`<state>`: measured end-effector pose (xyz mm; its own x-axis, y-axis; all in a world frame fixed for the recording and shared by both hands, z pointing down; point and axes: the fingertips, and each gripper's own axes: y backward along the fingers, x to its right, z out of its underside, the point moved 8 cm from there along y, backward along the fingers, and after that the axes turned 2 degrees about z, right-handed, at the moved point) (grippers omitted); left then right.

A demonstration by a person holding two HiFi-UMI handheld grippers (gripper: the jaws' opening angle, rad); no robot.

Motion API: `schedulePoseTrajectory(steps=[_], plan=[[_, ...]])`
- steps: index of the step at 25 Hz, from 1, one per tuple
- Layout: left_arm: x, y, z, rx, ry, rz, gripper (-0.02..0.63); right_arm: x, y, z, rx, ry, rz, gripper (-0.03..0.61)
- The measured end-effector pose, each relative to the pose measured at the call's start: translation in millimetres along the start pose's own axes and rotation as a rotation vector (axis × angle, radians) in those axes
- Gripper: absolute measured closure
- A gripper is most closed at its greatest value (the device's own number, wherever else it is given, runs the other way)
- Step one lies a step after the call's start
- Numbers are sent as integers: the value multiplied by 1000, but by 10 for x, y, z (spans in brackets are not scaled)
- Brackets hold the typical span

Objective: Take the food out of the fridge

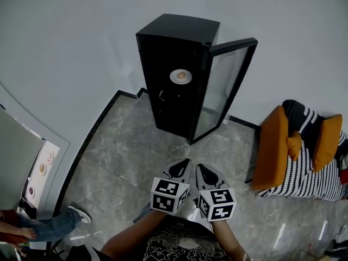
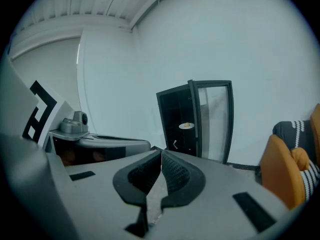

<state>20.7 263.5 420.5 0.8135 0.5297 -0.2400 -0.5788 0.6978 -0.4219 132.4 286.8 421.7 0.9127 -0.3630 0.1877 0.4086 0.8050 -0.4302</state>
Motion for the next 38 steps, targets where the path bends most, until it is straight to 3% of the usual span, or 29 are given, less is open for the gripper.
schedulePoseTrajectory(steps=[11, 21, 31, 38], plan=[[-1133, -604, -662, -24, -2, 58, 598, -14, -1223, -665, -20, -35, 61, 555], [-1898, -1099, -1122, -31, 29, 122, 598, -24, -2068, -1157, -56, -7, 109, 555], [-2243, -1365, -1247, -41, 67, 155, 598, -27, -2462, -1342, -72, 7, 121, 555], [-2315, -1591, -1299, -43, 97, 136, 598, 148, -2655, -1425, -72, 16, 89, 555]])
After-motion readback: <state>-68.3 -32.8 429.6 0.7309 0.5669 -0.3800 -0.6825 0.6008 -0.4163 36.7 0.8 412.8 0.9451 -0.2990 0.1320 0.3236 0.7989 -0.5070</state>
